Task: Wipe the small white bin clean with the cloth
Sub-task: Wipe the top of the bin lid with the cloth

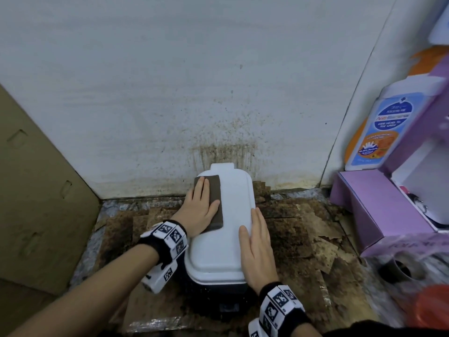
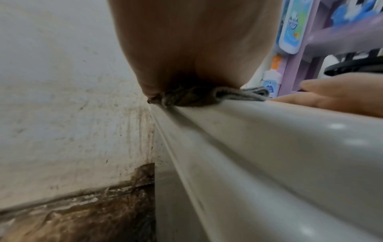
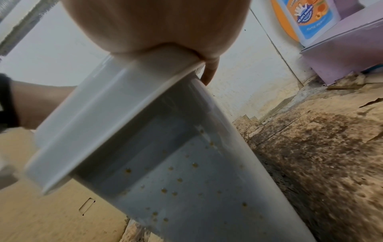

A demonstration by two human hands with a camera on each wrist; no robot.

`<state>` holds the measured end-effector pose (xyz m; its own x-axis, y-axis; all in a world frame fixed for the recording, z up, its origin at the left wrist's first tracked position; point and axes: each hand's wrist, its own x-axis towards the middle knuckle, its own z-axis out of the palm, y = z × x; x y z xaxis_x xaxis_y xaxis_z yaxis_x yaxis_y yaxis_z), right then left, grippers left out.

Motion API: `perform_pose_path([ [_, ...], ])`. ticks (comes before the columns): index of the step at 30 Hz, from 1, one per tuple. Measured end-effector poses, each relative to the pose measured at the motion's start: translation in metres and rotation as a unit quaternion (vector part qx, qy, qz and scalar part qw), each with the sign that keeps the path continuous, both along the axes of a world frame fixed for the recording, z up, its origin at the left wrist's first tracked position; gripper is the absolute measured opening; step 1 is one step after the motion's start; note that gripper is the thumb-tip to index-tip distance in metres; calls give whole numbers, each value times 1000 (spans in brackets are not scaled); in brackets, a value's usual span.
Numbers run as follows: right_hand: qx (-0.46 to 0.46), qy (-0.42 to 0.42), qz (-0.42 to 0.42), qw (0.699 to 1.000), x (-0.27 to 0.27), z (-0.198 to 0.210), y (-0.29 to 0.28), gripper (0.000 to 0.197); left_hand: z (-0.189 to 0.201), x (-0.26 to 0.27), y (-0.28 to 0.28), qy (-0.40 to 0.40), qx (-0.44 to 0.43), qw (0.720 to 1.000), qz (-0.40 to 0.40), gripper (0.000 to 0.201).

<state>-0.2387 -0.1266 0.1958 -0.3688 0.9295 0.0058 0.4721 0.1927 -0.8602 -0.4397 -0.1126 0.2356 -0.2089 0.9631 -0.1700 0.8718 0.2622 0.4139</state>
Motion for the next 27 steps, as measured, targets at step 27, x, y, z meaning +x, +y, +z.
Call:
perform_pose_path([
  [27,11,7,-7,1000,6,-2,-5,59,-5,18,-37,-5,-2,999,-40,70],
])
